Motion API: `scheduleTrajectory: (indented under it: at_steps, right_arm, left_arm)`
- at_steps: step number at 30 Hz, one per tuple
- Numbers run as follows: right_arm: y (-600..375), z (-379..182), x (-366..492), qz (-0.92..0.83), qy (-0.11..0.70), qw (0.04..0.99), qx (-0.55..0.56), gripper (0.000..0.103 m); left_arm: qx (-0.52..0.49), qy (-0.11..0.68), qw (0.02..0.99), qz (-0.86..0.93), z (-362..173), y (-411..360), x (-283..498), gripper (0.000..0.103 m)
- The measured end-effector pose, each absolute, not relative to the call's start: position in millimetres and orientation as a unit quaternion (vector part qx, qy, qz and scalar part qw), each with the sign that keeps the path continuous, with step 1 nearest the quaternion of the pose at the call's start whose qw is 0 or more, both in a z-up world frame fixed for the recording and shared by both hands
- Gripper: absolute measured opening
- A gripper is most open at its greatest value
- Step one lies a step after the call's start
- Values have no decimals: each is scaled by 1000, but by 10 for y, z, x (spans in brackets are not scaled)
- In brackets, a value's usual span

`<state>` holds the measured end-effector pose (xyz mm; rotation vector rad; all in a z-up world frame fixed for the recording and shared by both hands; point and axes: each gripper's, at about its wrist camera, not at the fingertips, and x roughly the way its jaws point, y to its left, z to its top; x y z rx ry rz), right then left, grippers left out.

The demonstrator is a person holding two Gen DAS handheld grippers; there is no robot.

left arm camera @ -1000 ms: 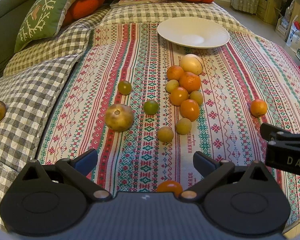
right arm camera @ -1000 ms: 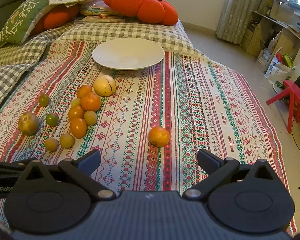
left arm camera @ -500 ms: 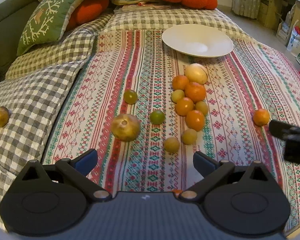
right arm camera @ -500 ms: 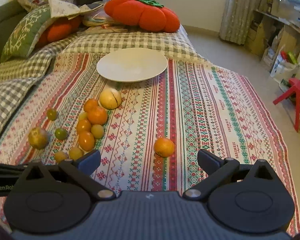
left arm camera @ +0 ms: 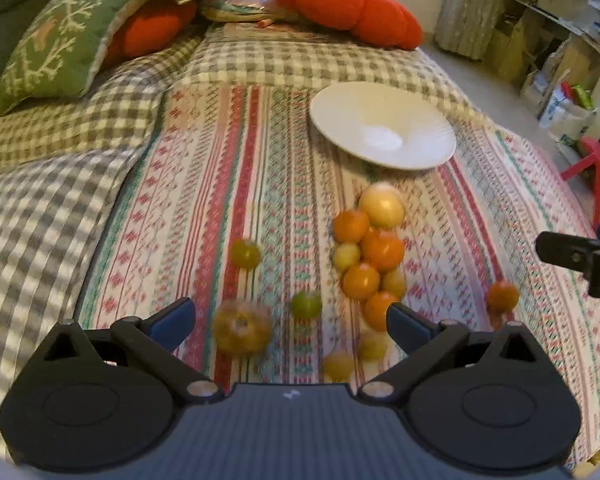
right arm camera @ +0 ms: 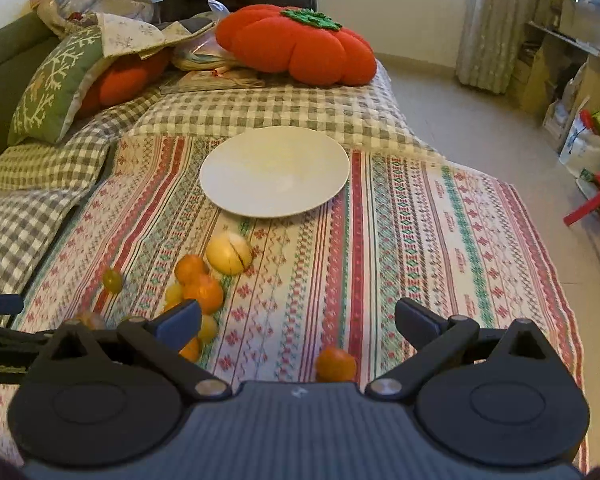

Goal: Organize fruits
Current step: 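Grasp the large golden round fruit with the left tool while the right tool grasps the striped pale yellow fruit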

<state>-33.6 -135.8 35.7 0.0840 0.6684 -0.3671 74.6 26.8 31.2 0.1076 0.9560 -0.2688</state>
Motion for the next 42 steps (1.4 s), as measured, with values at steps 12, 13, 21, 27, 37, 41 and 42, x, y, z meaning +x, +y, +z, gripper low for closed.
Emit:
scheduleTrajectory:
  at_steps: [12, 13, 21, 27, 37, 41, 42]
  right_arm:
    - [-1812, 45, 238, -119, 366, 897, 219, 100]
    - [-1826, 7, 290, -114, 373, 892, 228, 98]
    - [-1910, -240, 623, -101, 387, 876, 268, 83]
    - [-1956, -349, 787, -91, 379, 870, 302, 83]
    - [-1955, -450, 981, -93, 368, 870, 314, 83]
    - [-1898, -433, 1036, -98, 357, 880, 298, 80]
    - [-1874, -437, 1054, -100, 358, 882, 289, 78]
  left_arm:
    - [10, 485, 872, -65, 69, 683, 1412, 85]
    - [8, 485, 872, -65, 37, 711, 1453, 84]
    - [-7, 503, 858, -101, -205, 791, 1632, 63]
    - [-63, 547, 820, -156, -284, 862, 1543, 63]
    - [5, 583, 796, -164, -477, 709, 1328, 47]
    - [37, 573, 802, -166, -500, 689, 1250, 45]
    - [42, 572, 803, -165, -499, 683, 1241, 44]
